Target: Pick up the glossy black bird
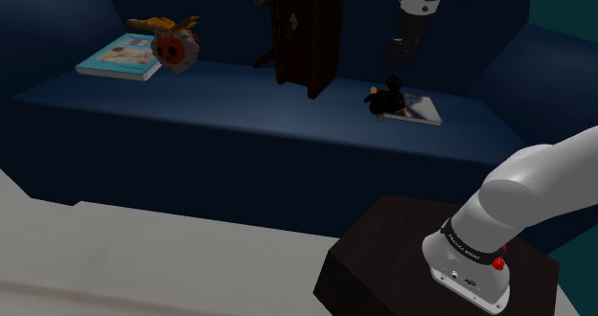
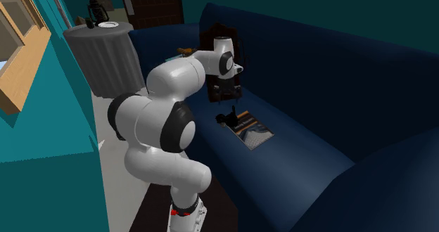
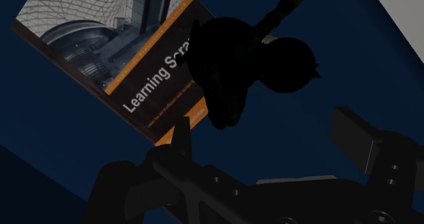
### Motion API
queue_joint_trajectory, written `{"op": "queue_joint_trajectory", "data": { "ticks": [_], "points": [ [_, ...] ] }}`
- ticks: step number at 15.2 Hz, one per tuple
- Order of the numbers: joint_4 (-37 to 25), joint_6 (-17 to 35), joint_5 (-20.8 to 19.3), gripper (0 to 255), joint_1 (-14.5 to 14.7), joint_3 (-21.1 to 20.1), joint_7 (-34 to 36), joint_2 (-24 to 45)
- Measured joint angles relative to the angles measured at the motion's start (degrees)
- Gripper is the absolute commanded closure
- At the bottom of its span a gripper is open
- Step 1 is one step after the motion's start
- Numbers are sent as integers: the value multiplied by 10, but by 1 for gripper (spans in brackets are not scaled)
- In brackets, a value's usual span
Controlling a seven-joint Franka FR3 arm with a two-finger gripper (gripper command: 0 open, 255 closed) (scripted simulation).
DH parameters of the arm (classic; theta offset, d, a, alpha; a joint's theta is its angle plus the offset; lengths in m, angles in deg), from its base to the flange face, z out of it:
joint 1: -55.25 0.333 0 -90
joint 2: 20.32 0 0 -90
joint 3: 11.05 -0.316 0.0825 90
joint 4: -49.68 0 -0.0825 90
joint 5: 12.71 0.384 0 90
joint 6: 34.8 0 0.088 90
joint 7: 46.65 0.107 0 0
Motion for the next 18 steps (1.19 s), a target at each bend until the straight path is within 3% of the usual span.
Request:
{"op": "queue_joint_trajectory", "data": {
  "ticks": [10, 11, 18],
  "points": [
    [35, 71, -20, 0, -15, 19, -2, 46],
    [38, 74, -20, 255, -15, 19, -1, 46],
    [41, 78, -20, 255, -15, 19, -1, 45]
  ]
}}
